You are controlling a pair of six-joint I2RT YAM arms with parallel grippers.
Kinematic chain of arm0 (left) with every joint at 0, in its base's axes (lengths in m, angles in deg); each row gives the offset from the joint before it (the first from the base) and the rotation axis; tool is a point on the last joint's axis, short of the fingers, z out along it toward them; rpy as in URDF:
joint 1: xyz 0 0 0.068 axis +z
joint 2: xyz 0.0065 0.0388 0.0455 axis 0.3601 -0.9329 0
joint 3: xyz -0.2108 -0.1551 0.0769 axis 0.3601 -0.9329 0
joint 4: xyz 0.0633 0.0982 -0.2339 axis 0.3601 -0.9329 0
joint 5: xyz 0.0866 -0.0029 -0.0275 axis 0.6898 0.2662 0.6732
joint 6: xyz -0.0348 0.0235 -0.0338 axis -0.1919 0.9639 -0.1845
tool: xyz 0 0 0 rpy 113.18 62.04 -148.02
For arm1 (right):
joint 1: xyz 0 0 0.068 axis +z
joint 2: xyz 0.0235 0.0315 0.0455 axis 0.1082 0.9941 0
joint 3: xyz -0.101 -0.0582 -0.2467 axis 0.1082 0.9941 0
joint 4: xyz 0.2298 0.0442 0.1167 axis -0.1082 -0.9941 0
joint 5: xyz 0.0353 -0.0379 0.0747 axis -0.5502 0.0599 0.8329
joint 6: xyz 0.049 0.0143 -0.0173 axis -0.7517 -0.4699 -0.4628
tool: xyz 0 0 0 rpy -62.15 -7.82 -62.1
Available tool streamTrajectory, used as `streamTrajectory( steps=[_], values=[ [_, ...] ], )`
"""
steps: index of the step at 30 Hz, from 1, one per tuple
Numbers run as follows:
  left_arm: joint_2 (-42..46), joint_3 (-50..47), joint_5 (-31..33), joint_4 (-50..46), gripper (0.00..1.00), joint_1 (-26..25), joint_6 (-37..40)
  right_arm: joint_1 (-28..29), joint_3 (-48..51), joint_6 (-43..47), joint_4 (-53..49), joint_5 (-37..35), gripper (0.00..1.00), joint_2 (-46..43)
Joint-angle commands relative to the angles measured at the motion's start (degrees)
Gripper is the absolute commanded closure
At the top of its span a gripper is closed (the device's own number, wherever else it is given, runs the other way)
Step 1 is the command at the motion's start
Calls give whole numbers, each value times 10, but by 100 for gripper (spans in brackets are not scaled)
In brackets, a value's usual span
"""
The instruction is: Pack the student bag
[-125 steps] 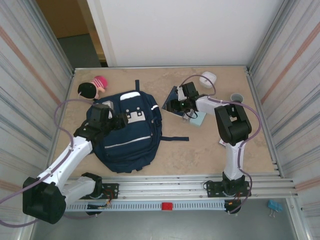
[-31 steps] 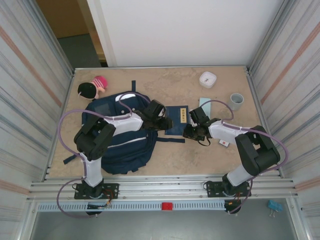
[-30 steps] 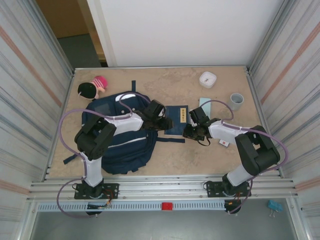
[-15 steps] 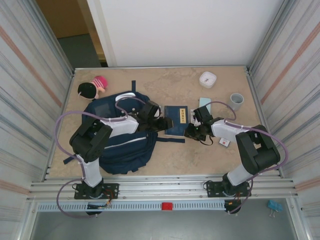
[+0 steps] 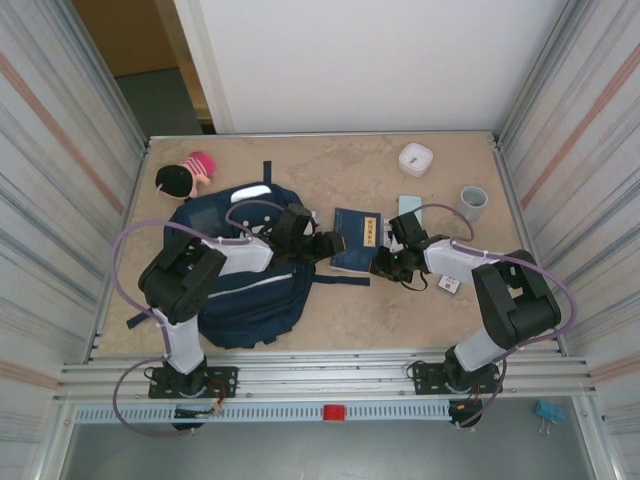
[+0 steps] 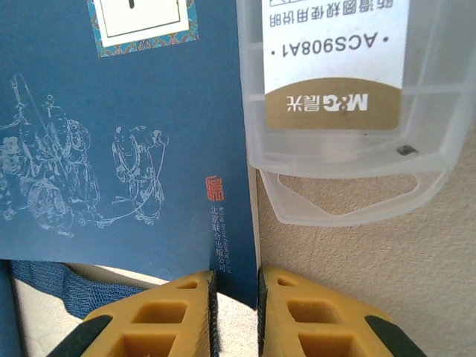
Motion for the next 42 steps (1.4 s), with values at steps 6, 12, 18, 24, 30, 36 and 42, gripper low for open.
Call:
streamTrajectory(
  steps=[6,12,18,24,30,36,42],
  values=[
    [-43,3,-95,74,47,-21,-58,16,-1,-9,-26,3,81,47],
    [-23,18,-73,9,52,-21,-10,19,-4,-9,-37,-2,82,46],
    [19,30,10,-70,85,-32,45,18,-8,-2,-36,-3,73,-17],
    [96,10,61,-81,98,-35,102,12,-17,18,-49,-16,56,-152],
    [209,-55,35,29,98,-42,189,-4,5,70,-36,-29,40,-322],
    [312,-132,-65,174,97,-41,216,-28,51,91,37,28,20,-477],
    [348,-148,-159,244,97,-43,188,-55,88,63,138,157,12,-519]
  ],
)
